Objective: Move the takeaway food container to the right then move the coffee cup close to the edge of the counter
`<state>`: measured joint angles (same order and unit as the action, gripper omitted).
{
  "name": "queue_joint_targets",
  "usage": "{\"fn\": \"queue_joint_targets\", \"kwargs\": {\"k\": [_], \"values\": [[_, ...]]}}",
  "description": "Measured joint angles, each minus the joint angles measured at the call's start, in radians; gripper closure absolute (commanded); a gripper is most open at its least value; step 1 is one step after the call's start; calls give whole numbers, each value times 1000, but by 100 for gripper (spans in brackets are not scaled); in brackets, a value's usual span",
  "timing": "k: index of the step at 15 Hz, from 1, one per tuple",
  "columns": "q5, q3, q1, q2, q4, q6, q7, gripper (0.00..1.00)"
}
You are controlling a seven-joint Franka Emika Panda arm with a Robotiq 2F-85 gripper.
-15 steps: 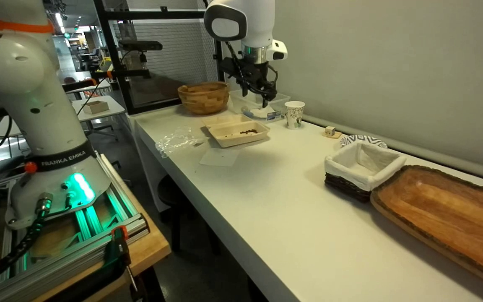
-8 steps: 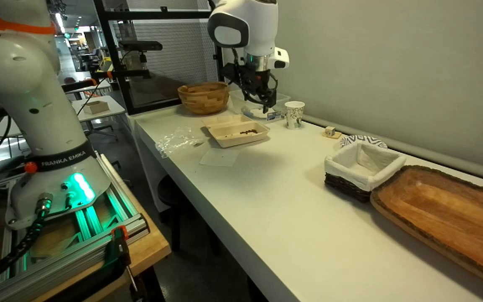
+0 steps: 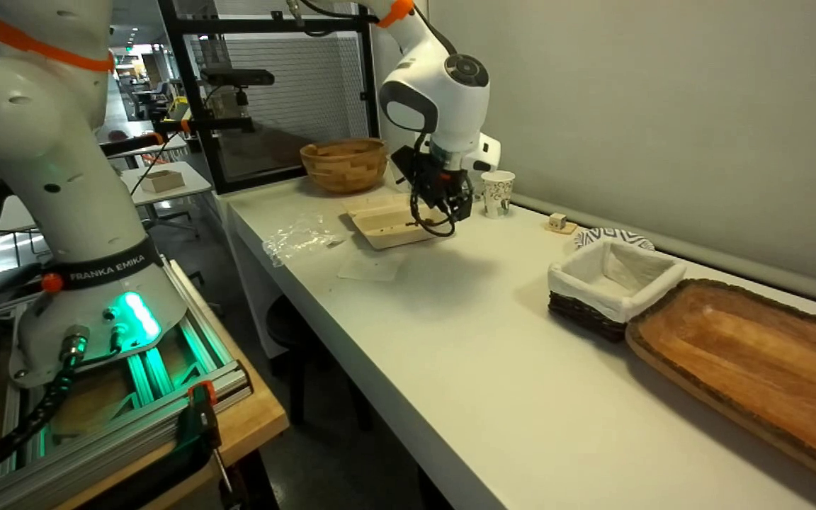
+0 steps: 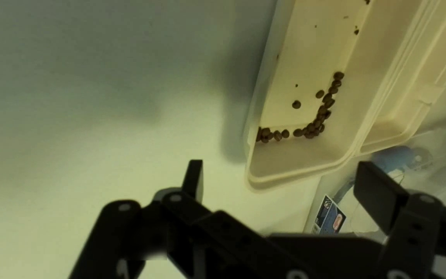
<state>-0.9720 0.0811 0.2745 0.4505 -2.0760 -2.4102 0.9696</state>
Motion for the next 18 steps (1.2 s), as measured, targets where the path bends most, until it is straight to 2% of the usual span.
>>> {"fn": "queue_joint_targets", "kwargs": {"k": [5, 6, 7, 8, 9, 16, 17, 18], "values": [[-86, -31, 9, 125, 102, 0, -5, 1], [-99, -35, 10, 142, 117, 1, -6, 16], [-109, -38, 11, 158, 130, 2, -7, 26], [-118, -41, 12, 172, 142, 3, -7, 31], [-125, -44, 13, 183, 152, 5, -8, 41], [-127, -53, 5, 205, 166, 47, -81, 95], [-126, -53, 3, 204, 165, 55, -94, 100], [-124, -53, 2, 203, 164, 60, -105, 100]]}}
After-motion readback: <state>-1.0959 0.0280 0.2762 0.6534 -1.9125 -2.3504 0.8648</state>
